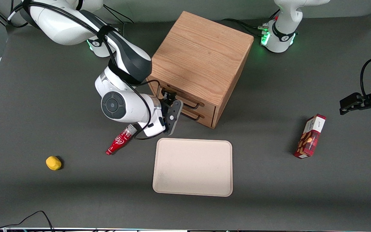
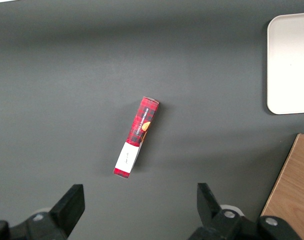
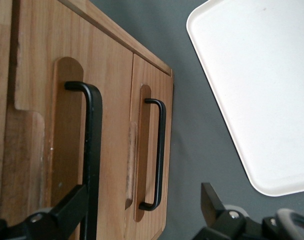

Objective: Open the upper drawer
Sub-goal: 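Hook the right gripper fingers around the upper drawer's black handle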

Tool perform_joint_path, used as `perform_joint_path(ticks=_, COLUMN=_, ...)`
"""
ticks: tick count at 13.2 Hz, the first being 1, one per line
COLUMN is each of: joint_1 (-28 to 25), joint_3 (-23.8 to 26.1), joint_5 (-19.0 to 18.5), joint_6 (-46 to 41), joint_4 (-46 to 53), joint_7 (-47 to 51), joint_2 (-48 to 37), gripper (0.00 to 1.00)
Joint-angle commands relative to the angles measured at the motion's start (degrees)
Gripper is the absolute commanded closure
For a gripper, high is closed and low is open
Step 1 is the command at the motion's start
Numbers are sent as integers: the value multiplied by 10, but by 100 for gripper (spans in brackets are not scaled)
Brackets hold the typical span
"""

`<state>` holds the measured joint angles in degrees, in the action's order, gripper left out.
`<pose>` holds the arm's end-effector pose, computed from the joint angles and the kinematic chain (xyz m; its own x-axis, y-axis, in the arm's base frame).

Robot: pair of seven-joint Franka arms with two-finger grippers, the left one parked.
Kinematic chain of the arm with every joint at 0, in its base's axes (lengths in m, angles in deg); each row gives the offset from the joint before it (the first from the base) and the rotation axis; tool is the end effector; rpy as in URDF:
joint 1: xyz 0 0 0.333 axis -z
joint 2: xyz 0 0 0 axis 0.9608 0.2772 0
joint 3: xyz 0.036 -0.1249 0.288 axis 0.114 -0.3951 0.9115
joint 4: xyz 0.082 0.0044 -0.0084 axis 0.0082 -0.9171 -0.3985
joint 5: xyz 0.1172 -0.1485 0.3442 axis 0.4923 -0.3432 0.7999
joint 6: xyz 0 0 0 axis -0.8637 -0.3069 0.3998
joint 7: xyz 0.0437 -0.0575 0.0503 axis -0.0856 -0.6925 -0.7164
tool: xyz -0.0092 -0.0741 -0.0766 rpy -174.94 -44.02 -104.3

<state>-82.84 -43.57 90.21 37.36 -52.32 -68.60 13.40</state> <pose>0.5894 0.4039 0.3973 0.4864 0.8613 0.1468 0.8227 -0.3948 -0.4091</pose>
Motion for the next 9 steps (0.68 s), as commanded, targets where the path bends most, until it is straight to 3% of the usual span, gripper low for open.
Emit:
perform_joint_path(ticks=1, joint_1=-2, joint_3=1, joint_5=10, joint_6=38, joint_4=-23, joint_7=-15, joint_2=2, gripper=0)
perform_joint_path(ticks=9, joint_1=7, joint_3=3, joint_5=11, joint_6=9, joint_4=-4, joint_7=-28, joint_2=3, gripper=0)
